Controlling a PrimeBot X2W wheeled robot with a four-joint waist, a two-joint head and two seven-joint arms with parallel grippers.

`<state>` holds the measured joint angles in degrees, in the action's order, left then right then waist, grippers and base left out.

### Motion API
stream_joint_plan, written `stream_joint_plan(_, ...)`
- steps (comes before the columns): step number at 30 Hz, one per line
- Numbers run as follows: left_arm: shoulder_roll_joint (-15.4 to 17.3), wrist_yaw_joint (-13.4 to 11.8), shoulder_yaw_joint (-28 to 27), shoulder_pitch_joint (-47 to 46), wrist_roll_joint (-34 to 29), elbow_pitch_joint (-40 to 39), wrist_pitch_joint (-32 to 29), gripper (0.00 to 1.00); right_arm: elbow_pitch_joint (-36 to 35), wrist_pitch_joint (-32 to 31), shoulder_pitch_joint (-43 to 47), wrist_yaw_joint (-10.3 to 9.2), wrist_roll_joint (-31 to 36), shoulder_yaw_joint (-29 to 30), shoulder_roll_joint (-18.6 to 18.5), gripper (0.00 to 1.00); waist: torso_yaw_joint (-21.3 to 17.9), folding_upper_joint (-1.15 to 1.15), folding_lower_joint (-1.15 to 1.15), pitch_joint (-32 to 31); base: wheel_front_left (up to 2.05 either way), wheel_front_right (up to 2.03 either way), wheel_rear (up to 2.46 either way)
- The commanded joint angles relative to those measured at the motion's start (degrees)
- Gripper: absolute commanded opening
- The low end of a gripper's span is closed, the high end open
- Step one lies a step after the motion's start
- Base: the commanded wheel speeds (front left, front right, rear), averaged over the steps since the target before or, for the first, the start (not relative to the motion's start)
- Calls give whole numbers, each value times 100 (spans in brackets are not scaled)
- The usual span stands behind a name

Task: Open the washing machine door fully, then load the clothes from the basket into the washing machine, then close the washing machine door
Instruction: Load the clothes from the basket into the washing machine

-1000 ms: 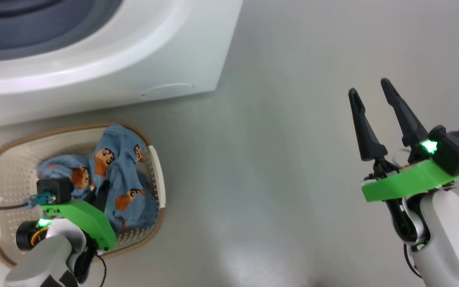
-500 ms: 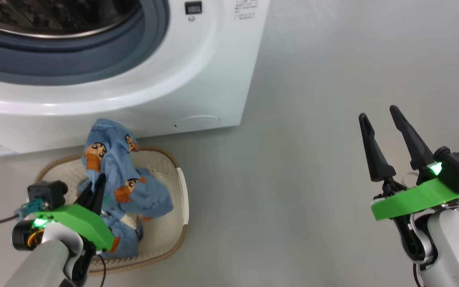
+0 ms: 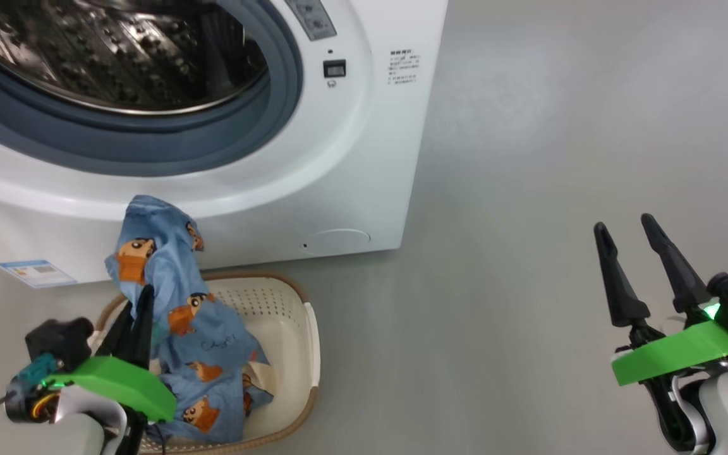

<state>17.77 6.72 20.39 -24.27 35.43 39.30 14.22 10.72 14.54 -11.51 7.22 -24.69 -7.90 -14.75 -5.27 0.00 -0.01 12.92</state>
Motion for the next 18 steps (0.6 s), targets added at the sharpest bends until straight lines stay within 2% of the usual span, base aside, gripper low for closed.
stream_joint_plan(1, 134, -39, -311, 65, -127, -233, 77, 0, -139, 46, 94, 26, 4, -38, -129, 100, 60, 0, 1, -137, 0, 0, 0)
stream_joint_plan(13, -61, -75, -1351, 1103, -1003, -1600, 77, 0, -187, 46, 387, 26, -5, 143, -167, 100, 97, 0, 1, -381, 0, 0, 0)
stream_joint_plan(18, -254, -121, -1729, 1509, -1267, -2212, 77, 0, -211, 46, 483, 26, -10, 216, -180, 100, 115, 0, 1, -431, 0, 0, 0)
